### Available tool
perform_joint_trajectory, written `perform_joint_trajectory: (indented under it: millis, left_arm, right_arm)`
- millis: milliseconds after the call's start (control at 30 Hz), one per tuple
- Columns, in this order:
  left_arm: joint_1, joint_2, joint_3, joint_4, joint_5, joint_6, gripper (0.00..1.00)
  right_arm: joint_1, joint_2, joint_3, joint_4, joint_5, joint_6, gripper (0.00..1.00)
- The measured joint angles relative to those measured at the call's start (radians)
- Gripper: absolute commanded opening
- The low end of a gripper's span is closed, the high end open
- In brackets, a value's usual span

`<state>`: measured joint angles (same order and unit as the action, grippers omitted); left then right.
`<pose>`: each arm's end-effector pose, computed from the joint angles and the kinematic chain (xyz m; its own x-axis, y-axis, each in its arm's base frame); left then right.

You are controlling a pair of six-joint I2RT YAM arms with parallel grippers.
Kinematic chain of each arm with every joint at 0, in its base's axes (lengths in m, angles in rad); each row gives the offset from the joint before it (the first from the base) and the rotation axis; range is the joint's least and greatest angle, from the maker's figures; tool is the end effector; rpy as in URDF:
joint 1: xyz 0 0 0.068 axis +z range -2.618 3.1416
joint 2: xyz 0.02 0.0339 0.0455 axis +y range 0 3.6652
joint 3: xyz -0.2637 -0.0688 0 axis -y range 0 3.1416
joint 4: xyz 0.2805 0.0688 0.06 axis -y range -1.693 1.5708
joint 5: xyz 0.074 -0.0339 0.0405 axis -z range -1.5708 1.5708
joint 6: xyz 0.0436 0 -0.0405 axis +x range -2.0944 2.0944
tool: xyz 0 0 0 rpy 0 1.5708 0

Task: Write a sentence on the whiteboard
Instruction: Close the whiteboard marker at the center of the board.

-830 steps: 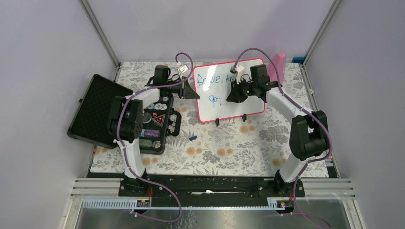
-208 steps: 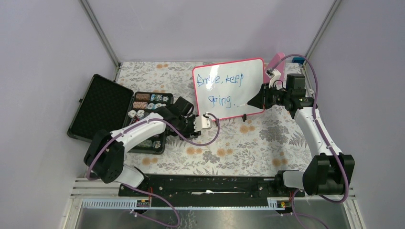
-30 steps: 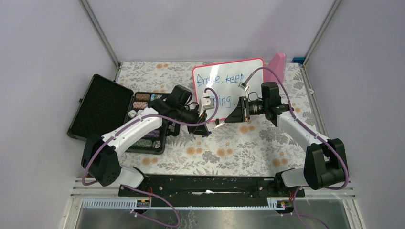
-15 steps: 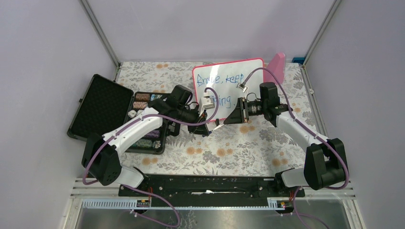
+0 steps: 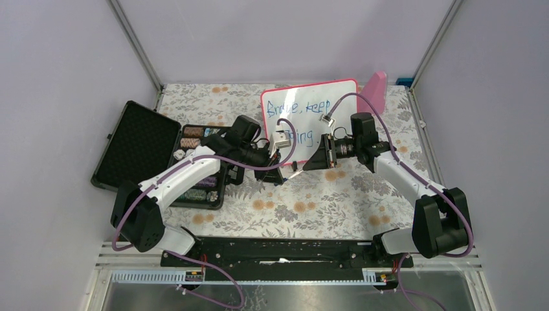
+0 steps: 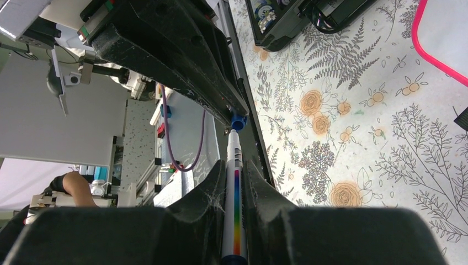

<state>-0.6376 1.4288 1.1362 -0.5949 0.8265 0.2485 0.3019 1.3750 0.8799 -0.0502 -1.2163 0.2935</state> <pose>0.2492 -0.2246 0.2708 -0.4130 0.5133 -0.7523 0.9058 0.1461 -0.3976 0.2936 0.1343 0.2455 -0.7254 -0.1207 -0.6777 -0.6883 0.1337 0.7130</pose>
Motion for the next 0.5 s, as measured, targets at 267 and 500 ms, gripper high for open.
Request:
perform_joint_trajectory:
  millis: [267,500]
  left_arm:
    - [0.000,0.000,0.000,0.000,0.007,-0.003,0.00]
    - [0.000,0.000,0.000,0.000,0.016,-0.003,0.00]
  right_arm:
    - [0.000,0.000,0.000,-0.013,0.000,-0.007,0.00]
    - [0.000,0.000,0.004,-0.021,-0.001,-0.007,0.00]
